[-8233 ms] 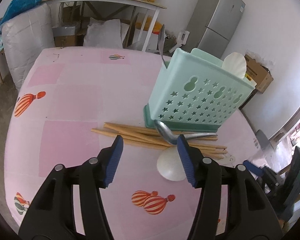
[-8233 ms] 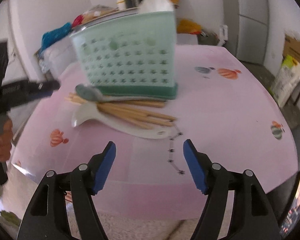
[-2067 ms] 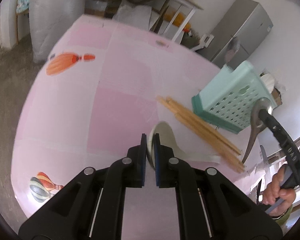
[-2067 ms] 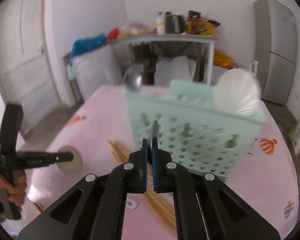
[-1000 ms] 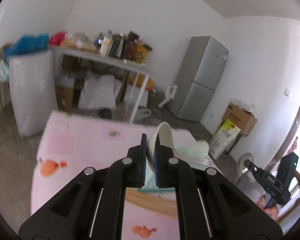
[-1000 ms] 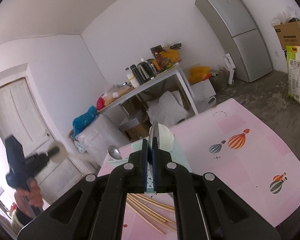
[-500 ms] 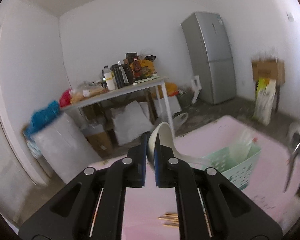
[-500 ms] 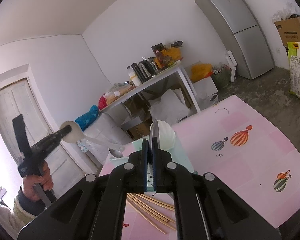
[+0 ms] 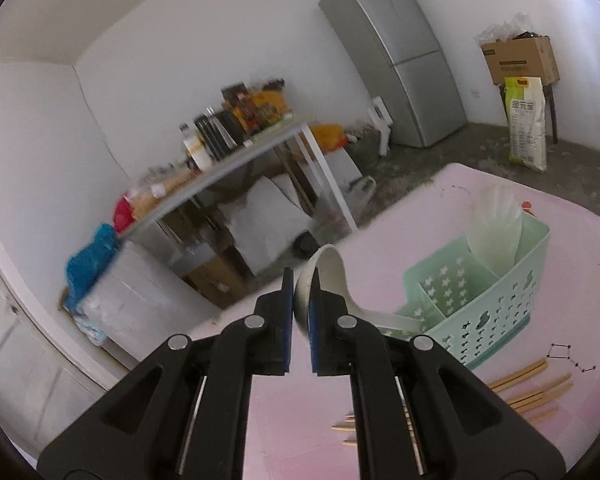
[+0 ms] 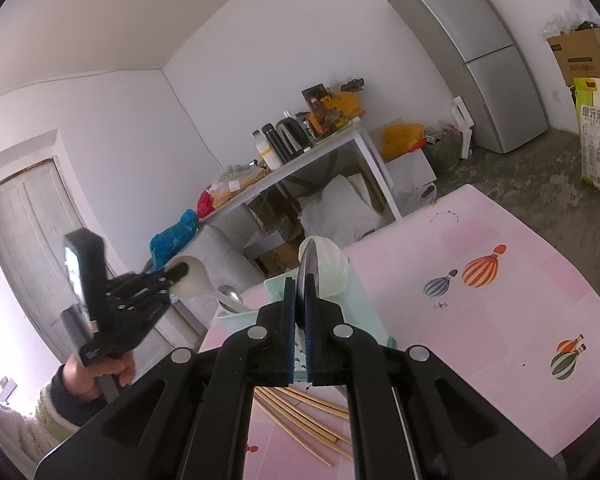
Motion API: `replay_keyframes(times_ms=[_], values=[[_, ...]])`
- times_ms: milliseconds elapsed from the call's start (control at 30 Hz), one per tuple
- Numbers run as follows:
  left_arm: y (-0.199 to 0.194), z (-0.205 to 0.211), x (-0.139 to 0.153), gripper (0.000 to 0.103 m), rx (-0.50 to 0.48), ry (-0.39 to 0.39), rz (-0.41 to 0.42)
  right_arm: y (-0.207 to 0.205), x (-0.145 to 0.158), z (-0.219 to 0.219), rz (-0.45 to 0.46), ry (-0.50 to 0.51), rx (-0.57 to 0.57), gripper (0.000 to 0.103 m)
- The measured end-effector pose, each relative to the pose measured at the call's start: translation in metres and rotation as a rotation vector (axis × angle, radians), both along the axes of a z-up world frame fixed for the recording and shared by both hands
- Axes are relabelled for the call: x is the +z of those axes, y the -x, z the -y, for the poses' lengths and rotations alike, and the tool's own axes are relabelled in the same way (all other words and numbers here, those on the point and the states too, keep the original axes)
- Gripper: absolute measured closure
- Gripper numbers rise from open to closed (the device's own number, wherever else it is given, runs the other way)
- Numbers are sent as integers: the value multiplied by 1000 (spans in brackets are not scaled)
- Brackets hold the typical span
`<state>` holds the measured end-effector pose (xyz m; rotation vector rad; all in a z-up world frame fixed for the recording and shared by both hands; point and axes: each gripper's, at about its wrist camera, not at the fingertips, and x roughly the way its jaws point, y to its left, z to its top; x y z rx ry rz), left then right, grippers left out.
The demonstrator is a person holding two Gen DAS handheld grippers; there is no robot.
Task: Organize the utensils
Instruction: 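Raise both spoons above the green holder with both grippers, then lower the white spoon into the holder and open the left gripper while the right holds the steel spoon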
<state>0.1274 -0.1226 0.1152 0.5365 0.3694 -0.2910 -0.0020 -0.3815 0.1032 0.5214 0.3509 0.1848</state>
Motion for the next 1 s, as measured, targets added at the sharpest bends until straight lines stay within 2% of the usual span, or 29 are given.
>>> replay_keyframes(times_ms=[67,200,300,400,467,700,867,1000], values=[[-11,-4,-6,96,-10,33,-55,-1,-2,-1,-4,-1,1,99],[-26,-15,-15,93,-18,148,-182,-2,-3,-1,-9,-5,1,99],[-36,-23,-22,92,-1,189,-224,-4,-4,-2,-15,-8,3,99],[-40,-31,-23,89,-4,234,-242,-4,-4,-2,-18,-7,2,99],[-41,-37,-23,81,-8,273,-247,-4,-4,-3,-20,-8,3,99],[-31,-61,-18,73,-27,424,-233,-6,-4,-4,-22,-2,3,99],[-19,-79,-21,55,-18,502,-224,-10,-2,-5,-22,8,8,99],[-11,-89,-31,44,-4,515,-241,-14,5,-5,-9,7,31,99]])
